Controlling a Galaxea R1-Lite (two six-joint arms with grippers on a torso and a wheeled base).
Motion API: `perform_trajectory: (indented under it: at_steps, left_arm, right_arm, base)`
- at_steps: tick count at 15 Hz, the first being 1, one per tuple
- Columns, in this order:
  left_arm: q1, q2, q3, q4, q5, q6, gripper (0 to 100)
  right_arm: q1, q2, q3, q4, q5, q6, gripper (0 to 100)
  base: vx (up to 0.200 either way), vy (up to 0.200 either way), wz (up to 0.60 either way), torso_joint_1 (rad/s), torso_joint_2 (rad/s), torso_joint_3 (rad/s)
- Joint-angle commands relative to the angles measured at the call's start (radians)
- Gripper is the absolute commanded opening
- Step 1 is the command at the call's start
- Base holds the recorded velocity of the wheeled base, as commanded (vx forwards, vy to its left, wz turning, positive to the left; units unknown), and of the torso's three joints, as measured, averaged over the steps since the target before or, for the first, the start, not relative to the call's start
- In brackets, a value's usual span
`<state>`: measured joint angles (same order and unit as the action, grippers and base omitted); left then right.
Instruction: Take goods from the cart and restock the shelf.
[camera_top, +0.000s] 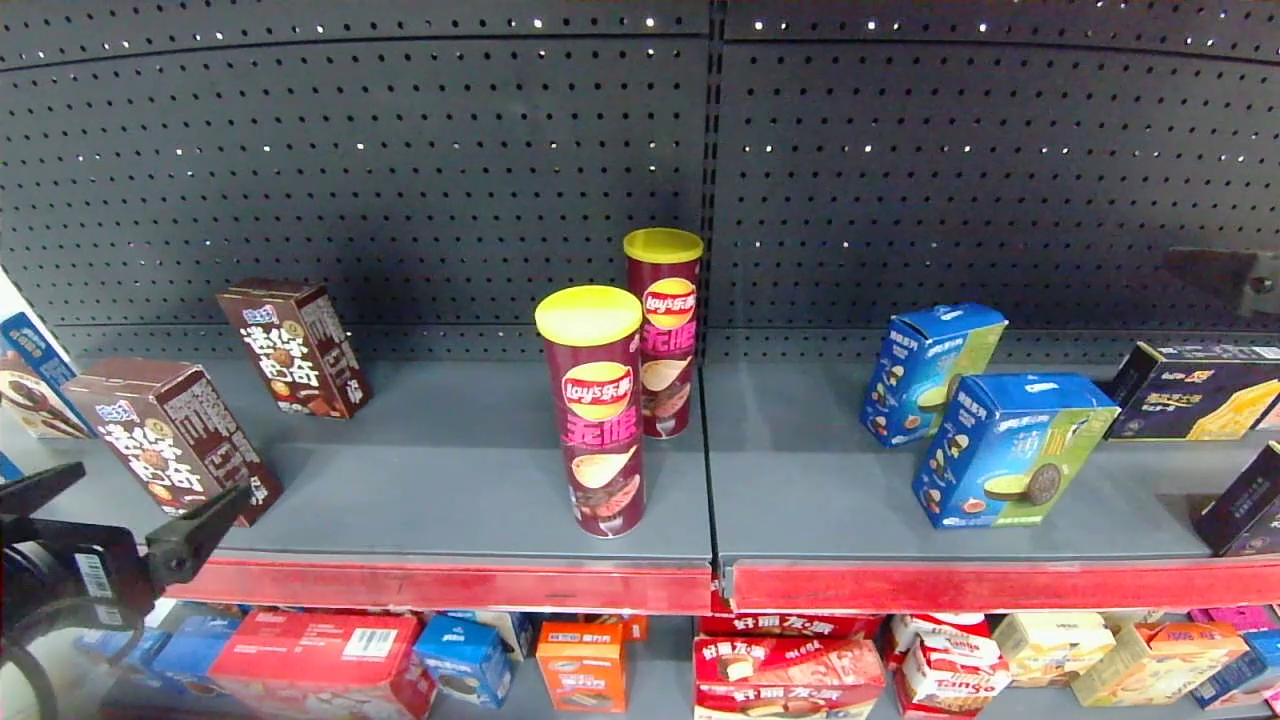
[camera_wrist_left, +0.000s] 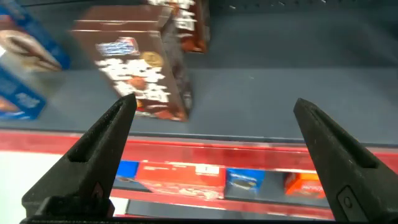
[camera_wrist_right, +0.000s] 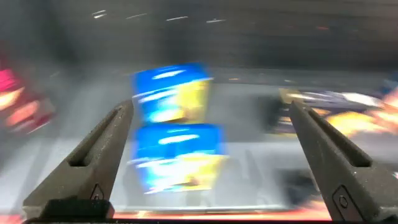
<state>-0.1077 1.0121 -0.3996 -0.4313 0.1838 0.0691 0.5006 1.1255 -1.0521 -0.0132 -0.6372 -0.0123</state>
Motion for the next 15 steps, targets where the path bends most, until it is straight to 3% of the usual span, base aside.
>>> perform_trajectory:
  at_steps: [1,4,5,6,9,15]
  left_arm:
    - [-0.081,0.039,0.034,0.003,0.002,0.001,100]
    - [-0.126,0.092,0.064,0.0,-0.003,0.001,100]
    - [-0.162,0.155,0.047,-0.003,-0.026,0.001,100]
    - [-0.165,0.224,0.005,-0.006,-0.061,0.004,100]
    - [-0.165,0.395,-0.099,-0.055,-0.063,0.009,100]
    - [-0.195,0.592,-0.239,-0.087,-0.061,0.011,100]
  right_arm:
    - [-0.159,-0.095,0.017,0.027,-0.004,0.0,100]
    - [-0.24,-0.185,0.052,0.105,-0.004,-0.001,100]
    - [-0.252,-0.265,0.061,0.214,-0.004,-0.001,100]
    - [-0.272,-0.317,0.058,0.285,-0.004,-0.001,100]
    - [-0.363,-0.357,0.052,0.297,-0.004,-0.001,100]
    - [-0.413,-0.434,0.057,0.361,-0.002,-0.001,100]
  base:
    - [0.0,0.0,0.0,0.0,0.0,0.0]
    - [0.0,0.0,0.0,0.0,0.0,0.0]
    - [0.0,0.0,0.0,0.0,0.0,0.0]
    - [0.0,0.0,0.0,0.0,0.0,0.0]
    - [0.0,0.0,0.0,0.0,0.0,0.0]
    - [0.0,0.0,0.0,0.0,0.0,0.0]
